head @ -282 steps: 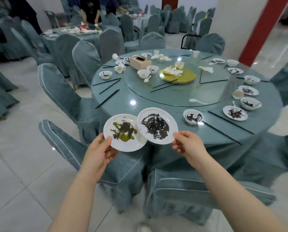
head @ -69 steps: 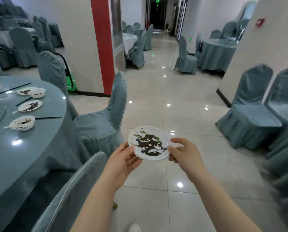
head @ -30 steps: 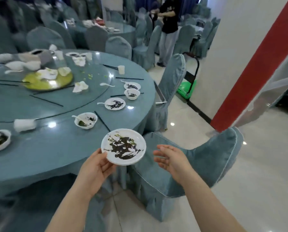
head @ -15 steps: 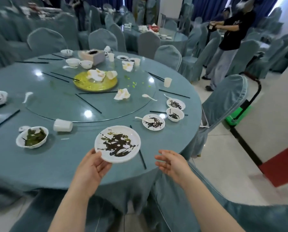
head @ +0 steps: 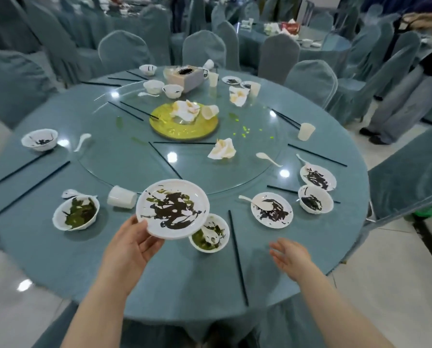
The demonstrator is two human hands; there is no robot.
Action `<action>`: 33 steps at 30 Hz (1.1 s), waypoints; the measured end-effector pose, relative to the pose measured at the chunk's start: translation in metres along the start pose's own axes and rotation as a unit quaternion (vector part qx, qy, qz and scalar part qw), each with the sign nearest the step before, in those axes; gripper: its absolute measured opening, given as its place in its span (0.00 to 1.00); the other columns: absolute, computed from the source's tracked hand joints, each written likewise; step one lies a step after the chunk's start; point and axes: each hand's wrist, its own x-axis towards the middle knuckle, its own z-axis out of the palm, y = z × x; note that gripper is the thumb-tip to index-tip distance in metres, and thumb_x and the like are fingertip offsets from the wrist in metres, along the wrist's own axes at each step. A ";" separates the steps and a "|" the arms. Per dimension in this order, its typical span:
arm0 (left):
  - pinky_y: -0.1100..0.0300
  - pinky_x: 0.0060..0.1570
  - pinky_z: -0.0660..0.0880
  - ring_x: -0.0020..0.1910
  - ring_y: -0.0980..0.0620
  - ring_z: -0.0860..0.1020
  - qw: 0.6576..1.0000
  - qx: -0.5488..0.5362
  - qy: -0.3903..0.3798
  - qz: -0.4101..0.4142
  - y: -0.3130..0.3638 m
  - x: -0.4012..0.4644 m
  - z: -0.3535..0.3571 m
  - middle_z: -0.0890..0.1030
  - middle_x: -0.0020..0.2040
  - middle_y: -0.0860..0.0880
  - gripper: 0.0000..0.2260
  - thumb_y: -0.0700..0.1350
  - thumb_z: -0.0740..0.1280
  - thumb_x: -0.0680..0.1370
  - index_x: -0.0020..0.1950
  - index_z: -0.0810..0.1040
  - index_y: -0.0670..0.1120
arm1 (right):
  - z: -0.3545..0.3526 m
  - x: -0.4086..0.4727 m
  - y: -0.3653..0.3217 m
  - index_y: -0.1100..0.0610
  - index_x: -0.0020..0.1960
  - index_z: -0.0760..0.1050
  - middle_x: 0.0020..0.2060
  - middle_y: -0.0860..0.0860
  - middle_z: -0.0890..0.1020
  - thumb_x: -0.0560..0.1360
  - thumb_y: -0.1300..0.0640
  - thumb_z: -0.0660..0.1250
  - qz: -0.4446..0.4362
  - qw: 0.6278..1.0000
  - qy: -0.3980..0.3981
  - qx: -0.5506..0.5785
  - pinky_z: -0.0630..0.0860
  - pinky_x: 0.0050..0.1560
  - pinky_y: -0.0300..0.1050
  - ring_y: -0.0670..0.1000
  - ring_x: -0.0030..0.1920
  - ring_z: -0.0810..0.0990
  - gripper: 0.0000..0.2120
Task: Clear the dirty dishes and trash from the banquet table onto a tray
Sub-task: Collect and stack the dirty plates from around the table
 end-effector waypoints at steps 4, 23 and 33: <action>0.62 0.35 0.80 0.36 0.54 0.83 0.999 0.016 0.032 -0.005 0.000 0.023 -0.002 0.85 0.42 0.49 0.10 0.40 0.59 0.80 0.55 0.77 0.49 | 0.014 0.051 -0.019 0.60 0.56 0.72 0.50 0.59 0.79 0.78 0.56 0.65 0.022 0.999 0.042 0.022 0.76 0.34 0.43 0.56 0.36 0.79 0.09; 0.62 0.34 0.80 0.34 0.54 0.82 0.999 0.006 0.021 -0.039 -0.016 0.043 0.022 0.85 0.40 0.49 0.08 0.39 0.60 0.80 0.53 0.78 0.49 | 0.000 0.049 -0.032 0.57 0.38 0.71 0.32 0.53 0.83 0.73 0.60 0.68 -0.278 0.933 0.153 -0.169 0.80 0.45 0.54 0.55 0.37 0.84 0.08; 0.62 0.36 0.80 0.37 0.54 0.83 0.996 0.017 -0.076 -0.036 -0.038 -0.011 0.037 0.85 0.42 0.49 0.08 0.39 0.60 0.80 0.54 0.77 0.47 | -0.031 -0.075 -0.027 0.57 0.45 0.72 0.33 0.53 0.83 0.75 0.62 0.67 -0.274 0.960 0.035 -0.050 0.76 0.30 0.40 0.48 0.28 0.81 0.04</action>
